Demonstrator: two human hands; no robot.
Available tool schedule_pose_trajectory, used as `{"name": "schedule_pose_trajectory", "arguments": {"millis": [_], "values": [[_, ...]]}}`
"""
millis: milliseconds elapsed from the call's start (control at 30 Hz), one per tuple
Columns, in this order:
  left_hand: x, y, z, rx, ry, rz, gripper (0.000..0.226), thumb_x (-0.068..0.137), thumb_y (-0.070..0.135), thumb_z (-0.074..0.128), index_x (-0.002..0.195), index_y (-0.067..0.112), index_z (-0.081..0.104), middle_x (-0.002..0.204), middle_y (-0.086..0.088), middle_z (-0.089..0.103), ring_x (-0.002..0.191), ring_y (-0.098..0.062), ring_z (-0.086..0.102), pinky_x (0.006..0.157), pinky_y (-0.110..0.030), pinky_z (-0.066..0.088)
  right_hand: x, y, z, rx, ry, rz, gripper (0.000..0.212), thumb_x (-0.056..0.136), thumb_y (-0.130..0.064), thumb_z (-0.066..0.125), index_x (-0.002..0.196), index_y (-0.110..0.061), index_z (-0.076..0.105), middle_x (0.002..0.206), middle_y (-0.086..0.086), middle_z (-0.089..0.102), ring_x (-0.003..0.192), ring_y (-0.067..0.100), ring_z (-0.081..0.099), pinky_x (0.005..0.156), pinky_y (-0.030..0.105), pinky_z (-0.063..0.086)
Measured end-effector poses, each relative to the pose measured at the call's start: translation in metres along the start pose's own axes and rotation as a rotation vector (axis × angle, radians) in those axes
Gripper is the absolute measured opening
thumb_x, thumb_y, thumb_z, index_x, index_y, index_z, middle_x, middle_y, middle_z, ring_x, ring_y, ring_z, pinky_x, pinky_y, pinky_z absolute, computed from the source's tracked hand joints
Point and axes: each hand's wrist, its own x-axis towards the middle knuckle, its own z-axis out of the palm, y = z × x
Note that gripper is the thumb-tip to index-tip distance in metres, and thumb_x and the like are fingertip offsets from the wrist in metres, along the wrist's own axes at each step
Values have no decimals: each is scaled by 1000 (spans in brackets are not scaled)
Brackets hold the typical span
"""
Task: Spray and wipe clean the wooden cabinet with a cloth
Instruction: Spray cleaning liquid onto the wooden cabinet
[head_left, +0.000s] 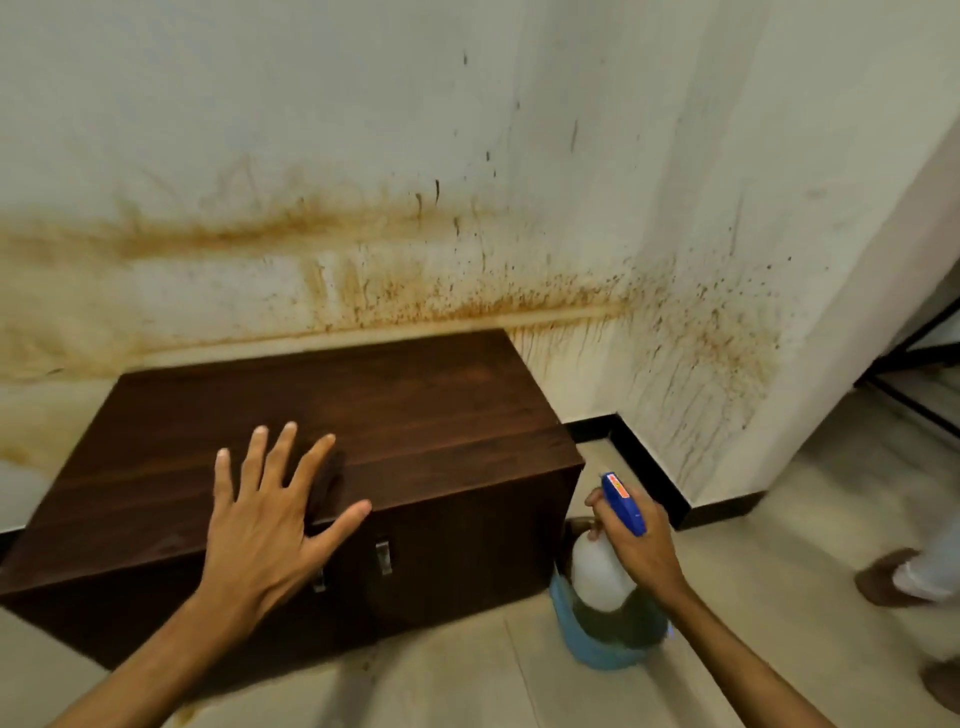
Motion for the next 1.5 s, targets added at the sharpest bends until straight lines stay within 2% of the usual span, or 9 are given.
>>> {"name": "schedule_pose_trajectory", "arguments": {"millis": [200, 400, 500, 667, 800, 1000, 1233, 1367, 1500], "values": [[6, -14, 2, -5, -14, -91, 108, 90, 100, 19, 170, 31, 38, 178, -15, 31, 168, -38, 19, 133, -73, 12, 1, -111, -16, 63, 6, -15, 19, 98, -16, 69, 81, -17, 78, 65, 17, 73, 57, 30, 71, 74, 43, 61], [8, -12, 6, 51, 111, -28, 105, 91, 93, 35, 166, 20, 47, 175, -17, 38, 166, -41, 28, 128, -76, 19, 4, -146, 5, 114, -139, 44, 4, 96, -22, 77, 95, -18, 75, 84, 8, 79, 80, 20, 80, 75, 47, 68], [8, -14, 9, 54, 179, 3, 104, 89, 89, 42, 164, 17, 50, 177, -18, 34, 167, -42, 24, 129, -74, 19, 0, -135, 20, -44, -44, 18, 21, 96, -30, 76, 86, -15, 65, 70, 13, 68, 62, 30, 72, 70, 51, 64], [7, -16, 16, 68, 236, 29, 105, 87, 89, 43, 160, 14, 55, 175, -19, 36, 166, -43, 26, 129, -73, 19, -18, -136, 39, -41, 68, -47, 17, 96, -33, 75, 89, -21, 65, 76, 9, 69, 69, 29, 71, 66, 41, 64], [7, -17, 17, 70, 247, 35, 106, 86, 90, 44, 158, 12, 56, 174, -18, 40, 166, -42, 28, 129, -73, 20, -26, -130, 51, 20, 184, 67, 26, 94, -33, 77, 79, -15, 66, 68, 15, 68, 65, 37, 70, 68, 53, 64], [5, -18, 9, -2, 172, 36, 106, 88, 92, 42, 162, 16, 48, 176, -15, 36, 169, -38, 21, 132, -71, 16, -40, -134, 71, 1, 96, 90, 27, 95, -40, 74, 80, -20, 65, 68, 11, 69, 67, 32, 71, 70, 45, 63], [-11, -60, -13, 36, 84, 118, 115, 84, 101, 41, 167, 21, 43, 179, -12, 32, 170, -31, 18, 136, -65, 15, -53, -142, 80, 33, 166, 108, 23, 96, -35, 74, 79, -23, 63, 70, 11, 68, 69, 33, 71, 70, 45, 63], [-34, -119, -33, 73, 50, -4, 123, 79, 105, 40, 167, 20, 42, 177, -12, 35, 168, -33, 23, 135, -65, 16, -65, -147, 91, 30, 163, 85, 22, 96, -31, 75, 78, -26, 64, 67, 9, 67, 64, 33, 69, 67, 52, 64], [-62, -167, -52, 83, -20, -161, 133, 72, 111, 37, 171, 22, 34, 180, -8, 30, 169, -32, 20, 135, -61, 10, -77, -166, 111, 46, -67, 2, 19, 96, -30, 75, 82, -21, 66, 70, 7, 69, 66, 29, 69, 66, 42, 63]]}}
